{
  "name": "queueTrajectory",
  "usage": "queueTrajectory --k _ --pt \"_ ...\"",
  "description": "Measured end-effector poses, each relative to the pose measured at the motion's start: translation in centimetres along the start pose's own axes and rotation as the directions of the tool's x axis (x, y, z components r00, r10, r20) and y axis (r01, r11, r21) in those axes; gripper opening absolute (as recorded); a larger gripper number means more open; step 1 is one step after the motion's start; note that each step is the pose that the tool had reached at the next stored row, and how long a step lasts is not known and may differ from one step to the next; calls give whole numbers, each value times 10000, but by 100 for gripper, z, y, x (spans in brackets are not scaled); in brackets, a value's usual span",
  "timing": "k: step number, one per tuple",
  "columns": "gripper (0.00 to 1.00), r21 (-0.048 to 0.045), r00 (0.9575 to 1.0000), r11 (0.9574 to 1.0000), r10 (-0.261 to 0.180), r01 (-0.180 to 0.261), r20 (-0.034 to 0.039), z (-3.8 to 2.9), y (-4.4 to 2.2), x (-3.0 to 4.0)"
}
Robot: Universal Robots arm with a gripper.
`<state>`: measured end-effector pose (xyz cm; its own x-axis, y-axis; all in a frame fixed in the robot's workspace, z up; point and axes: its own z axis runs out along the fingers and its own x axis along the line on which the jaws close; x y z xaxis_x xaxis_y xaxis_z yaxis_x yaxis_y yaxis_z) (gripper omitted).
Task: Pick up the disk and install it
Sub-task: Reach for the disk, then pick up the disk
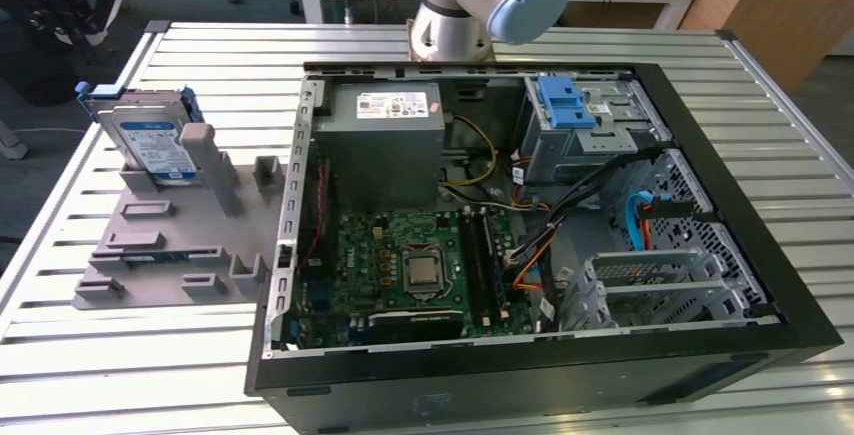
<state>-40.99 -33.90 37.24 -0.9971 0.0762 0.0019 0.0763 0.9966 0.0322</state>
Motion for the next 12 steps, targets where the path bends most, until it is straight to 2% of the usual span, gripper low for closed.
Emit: queueTrajectory --k 2,4,12 --pt "11 94 10000 10000 -1 1 8 5 15 37" --pt "11 149 10000 9999 0 0 10 9 25 68" --pt "11 169 10000 9999 0 0 12 12 29 86"
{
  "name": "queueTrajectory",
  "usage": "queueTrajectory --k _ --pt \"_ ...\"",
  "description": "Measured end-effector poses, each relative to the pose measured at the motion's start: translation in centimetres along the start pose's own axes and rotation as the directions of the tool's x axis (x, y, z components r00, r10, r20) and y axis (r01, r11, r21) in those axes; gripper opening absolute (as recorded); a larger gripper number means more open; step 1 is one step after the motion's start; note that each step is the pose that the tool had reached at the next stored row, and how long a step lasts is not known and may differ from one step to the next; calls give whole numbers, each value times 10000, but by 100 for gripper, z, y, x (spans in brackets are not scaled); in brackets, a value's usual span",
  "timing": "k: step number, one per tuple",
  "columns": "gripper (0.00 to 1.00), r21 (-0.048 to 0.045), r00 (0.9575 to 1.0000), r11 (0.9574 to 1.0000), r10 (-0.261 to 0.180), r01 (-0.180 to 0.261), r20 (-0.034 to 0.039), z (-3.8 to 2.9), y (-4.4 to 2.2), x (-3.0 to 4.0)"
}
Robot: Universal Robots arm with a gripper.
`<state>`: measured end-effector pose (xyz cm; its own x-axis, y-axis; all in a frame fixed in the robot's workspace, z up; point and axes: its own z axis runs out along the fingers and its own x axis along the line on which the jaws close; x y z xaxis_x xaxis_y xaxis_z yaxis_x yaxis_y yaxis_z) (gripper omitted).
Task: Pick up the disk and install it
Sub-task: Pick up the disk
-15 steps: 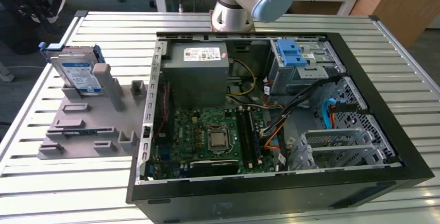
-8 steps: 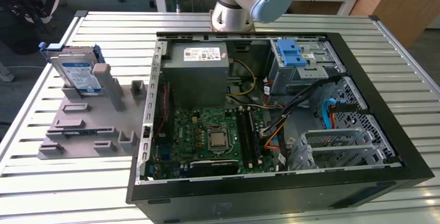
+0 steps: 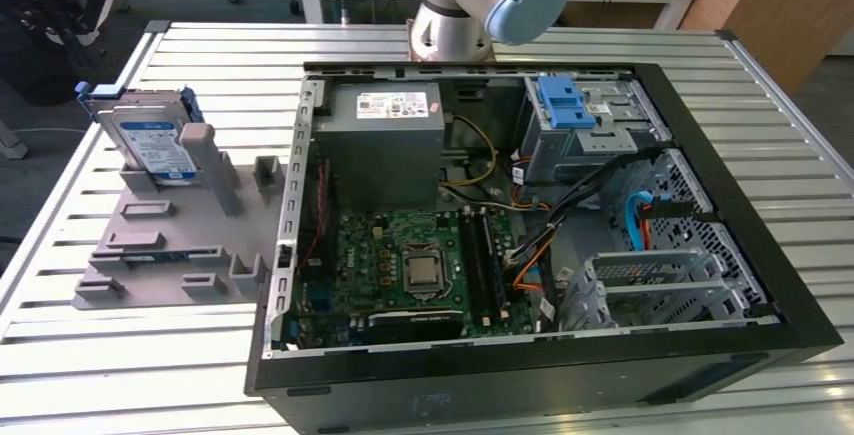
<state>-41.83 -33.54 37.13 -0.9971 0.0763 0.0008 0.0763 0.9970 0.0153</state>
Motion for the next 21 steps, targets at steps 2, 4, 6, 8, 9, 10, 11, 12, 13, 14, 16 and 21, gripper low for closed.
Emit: queueTrajectory --k 2,4,6,8,9,10,11,12,13,14,16,21 --pt "11 0 10000 10000 0 0 0 0 0 0" --pt "11 0 10000 10000 0 0 0 0 0 0" --pt "11 1 10000 10000 0 0 1 0 0 0" --pt "11 1 10000 10000 -18 18 1 0 0 0" --pt "11 1 10000 10000 -45 45 0 0 0 0" --pt "11 1 10000 10000 -86 86 -1 0 0 0" --pt "11 1 9999 9999 -146 146 -1 0 0 0" --pt "11 1 9998 9998 -213 213 -2 0 0 0" --pt "11 1 9996 9996 -279 279 -3 0 0 0" --pt "11 1 9994 9994 -337 337 -4 0 0 0" --pt "11 1 9990 9990 -450 450 -6 0 0 0" --pt "11 1 9973 9973 -740 740 -11 0 0 0"
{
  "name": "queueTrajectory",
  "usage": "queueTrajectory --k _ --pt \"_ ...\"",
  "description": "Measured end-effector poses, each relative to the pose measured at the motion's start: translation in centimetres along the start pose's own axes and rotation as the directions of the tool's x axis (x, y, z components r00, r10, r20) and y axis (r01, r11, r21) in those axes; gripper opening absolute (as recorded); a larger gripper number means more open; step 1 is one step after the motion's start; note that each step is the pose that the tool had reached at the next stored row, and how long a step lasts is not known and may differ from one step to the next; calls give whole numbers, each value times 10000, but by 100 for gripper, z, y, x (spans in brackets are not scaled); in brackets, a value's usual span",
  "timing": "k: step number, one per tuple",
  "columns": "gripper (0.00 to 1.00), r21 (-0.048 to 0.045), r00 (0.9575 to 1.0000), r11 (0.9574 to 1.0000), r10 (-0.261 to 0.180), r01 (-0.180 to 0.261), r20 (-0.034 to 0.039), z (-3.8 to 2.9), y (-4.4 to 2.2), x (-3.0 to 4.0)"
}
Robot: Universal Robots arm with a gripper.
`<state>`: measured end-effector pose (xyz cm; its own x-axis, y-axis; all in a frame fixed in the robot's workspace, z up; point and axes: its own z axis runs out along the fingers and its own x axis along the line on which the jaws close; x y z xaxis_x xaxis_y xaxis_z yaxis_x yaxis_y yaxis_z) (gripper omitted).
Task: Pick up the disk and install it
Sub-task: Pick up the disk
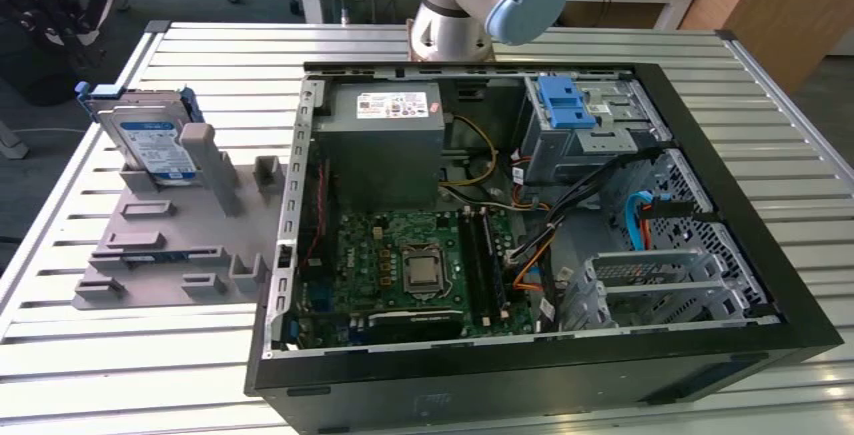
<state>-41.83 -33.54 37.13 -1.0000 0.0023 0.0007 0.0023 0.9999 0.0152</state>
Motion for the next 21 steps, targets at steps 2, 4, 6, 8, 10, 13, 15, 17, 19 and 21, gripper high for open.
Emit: queueTrajectory --k 2,4,6,8,10,13,15,17,19,21 --pt "11 0 10000 10000 -92 92 -1 0 0 0" --pt "11 0 9999 9999 -118 118 -2 0 0 0" --pt "11 0 9999 9999 -119 119 -2 0 0 0" --pt "11 0 9999 9999 -119 119 -2 0 0 0" --pt "11 0 9999 9999 -129 129 -2 0 0 0" --pt "11 0 9998 9998 -176 176 -2 0 0 0" --pt "11 0 9998 9998 -220 220 -3 0 0 0" --pt "11 0 9997 9997 -264 264 -4 0 0 0" --pt "11 0 9995 9995 -309 309 -4 0 0 0" --pt "11 0 9993 9993 -364 364 -5 0 0 0"
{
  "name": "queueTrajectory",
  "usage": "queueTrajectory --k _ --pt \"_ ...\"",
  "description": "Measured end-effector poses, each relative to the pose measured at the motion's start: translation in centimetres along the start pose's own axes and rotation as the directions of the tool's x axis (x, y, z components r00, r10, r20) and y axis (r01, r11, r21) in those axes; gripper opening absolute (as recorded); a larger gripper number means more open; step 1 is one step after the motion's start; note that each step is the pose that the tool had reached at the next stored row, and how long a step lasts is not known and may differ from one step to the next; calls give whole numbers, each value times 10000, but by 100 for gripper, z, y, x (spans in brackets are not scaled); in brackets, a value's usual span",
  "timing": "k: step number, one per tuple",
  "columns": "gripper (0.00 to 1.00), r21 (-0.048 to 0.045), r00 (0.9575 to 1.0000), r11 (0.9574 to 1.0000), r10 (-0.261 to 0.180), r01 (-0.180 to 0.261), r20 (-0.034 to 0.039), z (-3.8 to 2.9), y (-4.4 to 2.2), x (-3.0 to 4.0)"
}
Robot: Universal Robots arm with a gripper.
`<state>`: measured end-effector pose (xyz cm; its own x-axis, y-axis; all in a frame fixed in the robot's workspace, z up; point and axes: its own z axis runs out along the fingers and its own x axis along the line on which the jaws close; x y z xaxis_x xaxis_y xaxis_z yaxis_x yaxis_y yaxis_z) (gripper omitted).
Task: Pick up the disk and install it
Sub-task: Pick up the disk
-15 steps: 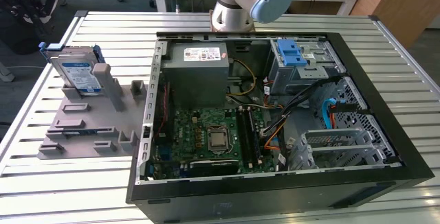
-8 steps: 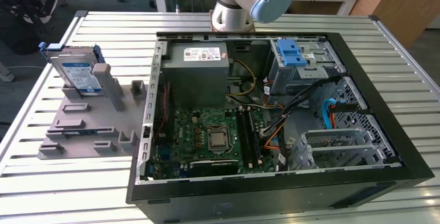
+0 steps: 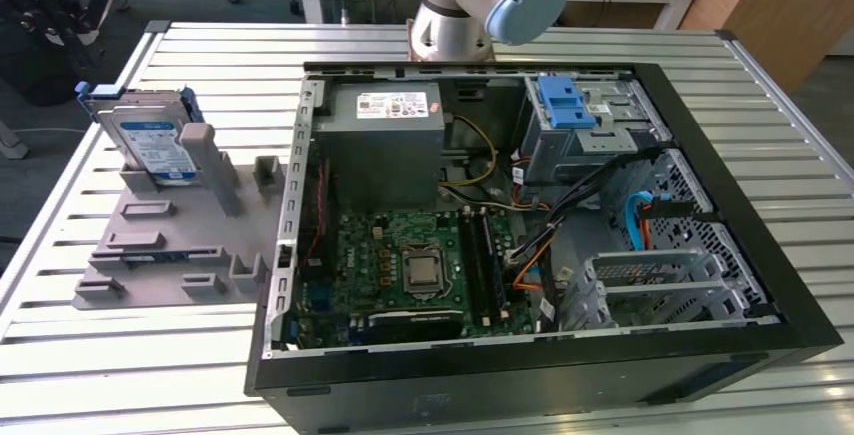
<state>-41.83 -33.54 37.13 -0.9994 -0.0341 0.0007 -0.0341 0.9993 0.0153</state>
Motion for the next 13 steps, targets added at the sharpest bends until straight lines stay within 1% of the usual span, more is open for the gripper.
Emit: queueTrajectory --k 13 --pt "11 0 9995 9995 -331 331 -6 0 0 0"
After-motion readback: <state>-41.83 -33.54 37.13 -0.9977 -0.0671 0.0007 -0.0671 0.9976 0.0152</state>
